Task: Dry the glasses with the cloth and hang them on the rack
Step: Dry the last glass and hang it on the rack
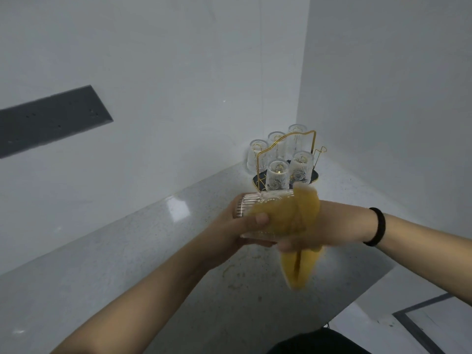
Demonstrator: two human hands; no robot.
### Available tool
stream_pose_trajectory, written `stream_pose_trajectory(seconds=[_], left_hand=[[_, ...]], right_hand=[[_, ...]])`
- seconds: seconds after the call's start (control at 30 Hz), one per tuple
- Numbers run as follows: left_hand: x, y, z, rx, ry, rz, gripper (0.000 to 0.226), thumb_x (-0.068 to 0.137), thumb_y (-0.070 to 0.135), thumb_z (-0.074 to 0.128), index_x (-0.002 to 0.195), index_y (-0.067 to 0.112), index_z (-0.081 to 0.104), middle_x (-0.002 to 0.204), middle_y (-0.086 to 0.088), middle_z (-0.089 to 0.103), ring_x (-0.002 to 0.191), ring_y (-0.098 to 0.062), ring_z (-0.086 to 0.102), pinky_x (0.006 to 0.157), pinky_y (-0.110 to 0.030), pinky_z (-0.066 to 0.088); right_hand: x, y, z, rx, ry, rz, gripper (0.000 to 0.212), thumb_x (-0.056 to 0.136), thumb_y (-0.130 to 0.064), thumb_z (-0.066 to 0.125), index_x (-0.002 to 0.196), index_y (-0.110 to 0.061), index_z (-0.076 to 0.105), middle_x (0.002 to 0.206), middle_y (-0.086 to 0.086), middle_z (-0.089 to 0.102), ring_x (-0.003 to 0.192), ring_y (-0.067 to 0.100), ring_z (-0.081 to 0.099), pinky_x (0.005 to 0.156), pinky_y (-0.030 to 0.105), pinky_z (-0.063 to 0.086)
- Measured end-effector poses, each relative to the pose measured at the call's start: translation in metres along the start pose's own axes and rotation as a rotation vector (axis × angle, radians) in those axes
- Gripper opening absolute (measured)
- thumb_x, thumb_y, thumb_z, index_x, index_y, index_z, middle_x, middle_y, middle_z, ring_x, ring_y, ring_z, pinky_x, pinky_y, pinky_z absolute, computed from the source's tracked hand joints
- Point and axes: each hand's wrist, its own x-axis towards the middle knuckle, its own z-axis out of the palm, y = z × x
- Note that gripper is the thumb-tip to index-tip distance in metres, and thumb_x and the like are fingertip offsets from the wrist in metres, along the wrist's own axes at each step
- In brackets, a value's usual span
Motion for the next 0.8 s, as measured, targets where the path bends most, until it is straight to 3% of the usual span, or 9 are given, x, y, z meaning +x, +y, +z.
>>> stream_pose_trajectory(seconds=[0.07, 0.1, 0.17, 0.27, 0.37, 0.47, 0.57, 0.7, 0.8], left_hand=[[-0.002, 0.001, -0.003, -0.136, -0.066, -0.119, 0.050, 0.071, 0.044, 0.079, 0.114, 0.019, 0.070, 0.107, -0.011, 0.070, 0.091, -0.024, 0.070, 0.070, -0.031, 0.059], [-0.002, 0.000, -0.005, -0.194, -0.071, -0.181, 0.040, 0.075, 0.044, 0.076, 0.107, 0.021, 0.073, 0.102, -0.008, 0.073, 0.085, -0.021, 0.071, 0.068, -0.029, 0.059], [0.001, -0.002, -0.010, -0.215, -0.068, -0.294, 0.042, 0.083, 0.046, 0.064, 0.111, 0.015, 0.068, 0.094, -0.011, 0.073, 0.077, -0.021, 0.072, 0.064, -0.028, 0.060], [0.007, -0.001, -0.015, -0.071, -0.047, -0.303, 0.068, 0.075, 0.061, 0.064, 0.123, 0.014, 0.058, 0.106, -0.015, 0.071, 0.090, -0.027, 0.071, 0.075, -0.032, 0.059], [0.009, 0.008, -0.022, 0.255, -0.049, -0.175, 0.098, 0.056, 0.066, 0.079, 0.134, 0.015, 0.048, 0.129, -0.010, 0.061, 0.112, -0.025, 0.064, 0.097, -0.039, 0.052], [0.016, 0.015, -0.015, 0.377, -0.223, -0.165, 0.075, 0.064, 0.045, 0.081, 0.127, 0.015, 0.053, 0.123, -0.003, 0.064, 0.114, -0.020, 0.062, 0.102, -0.036, 0.049], [0.019, 0.003, -0.003, 0.166, -0.275, -0.224, 0.076, 0.059, 0.053, 0.084, 0.116, 0.011, 0.057, 0.106, -0.003, 0.067, 0.099, -0.020, 0.066, 0.088, -0.032, 0.054], [0.020, -0.009, -0.005, -0.046, -0.115, -0.142, 0.051, 0.062, 0.039, 0.083, 0.106, 0.018, 0.070, 0.099, -0.004, 0.071, 0.089, -0.020, 0.069, 0.079, -0.033, 0.057], [0.019, -0.002, -0.005, -0.141, 0.022, -0.162, 0.050, 0.064, 0.030, 0.071, 0.109, 0.010, 0.062, 0.100, -0.011, 0.067, 0.088, -0.025, 0.066, 0.079, -0.037, 0.056]], right_hand=[[-0.002, 0.006, 0.005, -0.593, 0.044, -0.082, 0.039, 0.086, -0.035, 0.060, 0.120, -0.016, 0.054, 0.122, -0.012, 0.056, 0.110, 0.005, 0.050, 0.096, 0.006, 0.032], [-0.002, 0.011, 0.007, -0.797, 0.081, -0.146, 0.039, 0.088, -0.037, 0.055, 0.119, -0.014, 0.056, 0.121, -0.012, 0.055, 0.110, 0.007, 0.049, 0.098, 0.004, 0.026], [-0.001, 0.015, 0.011, -0.950, 0.094, -0.161, 0.034, 0.092, -0.035, 0.048, 0.113, -0.011, 0.061, 0.118, -0.003, 0.061, 0.105, 0.012, 0.054, 0.098, 0.011, 0.029], [0.001, 0.012, 0.002, -0.781, 0.185, -0.120, 0.024, 0.087, -0.028, 0.059, 0.103, -0.011, 0.066, 0.105, 0.001, 0.067, 0.092, 0.012, 0.059, 0.088, 0.012, 0.040], [0.001, 0.004, -0.011, -0.477, 0.161, -0.022, 0.027, 0.079, -0.028, 0.069, 0.105, -0.030, 0.060, 0.106, -0.023, 0.059, 0.094, -0.008, 0.054, 0.084, 0.007, 0.041], [0.006, -0.003, -0.017, -0.380, 0.075, 0.076, 0.033, 0.071, -0.026, 0.078, 0.097, -0.036, 0.060, 0.099, -0.019, 0.063, 0.089, -0.006, 0.057, 0.082, 0.014, 0.047], [0.009, -0.002, -0.020, -0.329, 0.122, 0.084, 0.028, 0.068, -0.025, 0.079, 0.086, -0.037, 0.061, 0.091, -0.017, 0.066, 0.085, -0.004, 0.060, 0.077, 0.011, 0.046], [0.013, 0.008, -0.022, -0.178, 0.444, 0.036, 0.020, 0.069, -0.019, 0.077, 0.086, -0.014, 0.068, 0.089, 0.002, 0.071, 0.084, 0.011, 0.065, 0.081, 0.030, 0.051], [0.017, 0.009, -0.023, 0.114, 0.748, -0.054, 0.013, 0.075, -0.007, 0.071, 0.082, -0.002, 0.061, 0.086, 0.014, 0.067, 0.082, 0.028, 0.065, 0.079, 0.047, 0.054]])
